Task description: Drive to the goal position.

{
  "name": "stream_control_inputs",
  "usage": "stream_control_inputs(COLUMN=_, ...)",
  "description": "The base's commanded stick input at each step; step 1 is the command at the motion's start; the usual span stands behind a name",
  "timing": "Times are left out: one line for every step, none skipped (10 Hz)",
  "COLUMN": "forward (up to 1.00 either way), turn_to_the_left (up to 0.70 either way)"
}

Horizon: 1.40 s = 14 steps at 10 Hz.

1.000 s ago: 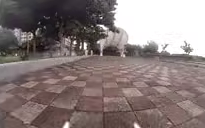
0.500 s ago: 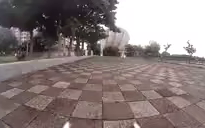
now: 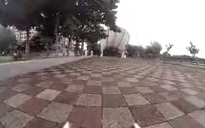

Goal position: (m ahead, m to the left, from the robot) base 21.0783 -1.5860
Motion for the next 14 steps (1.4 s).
stream_control_inputs(forward=1.0, turn_to_the_left=0.0)
stream_control_inputs(forward=1.0, turn_to_the_left=0.0)
stream_control_inputs(forward=1.0, turn_to_the_left=0.0)
stream_control_inputs(forward=1.0, turn_to_the_left=0.0)
stream_control_inputs(forward=1.0, turn_to_the_left=0.0)
stream_control_inputs(forward=1.0, turn_to_the_left=-0.12)
stream_control_inputs(forward=1.0, turn_to_the_left=-0.27)
stream_control_inputs(forward=1.0, turn_to_the_left=-0.37)
stream_control_inputs(forward=1.0, turn_to_the_left=0.0)
stream_control_inputs(forward=1.0, turn_to_the_left=0.0)
stream_control_inputs(forward=1.0, turn_to_the_left=0.0)
stream_control_inputs(forward=1.0, turn_to_the_left=0.0)
stream_control_inputs(forward=1.0, turn_to_the_left=0.0)
stream_control_inputs(forward=1.0, turn_to_the_left=0.0)
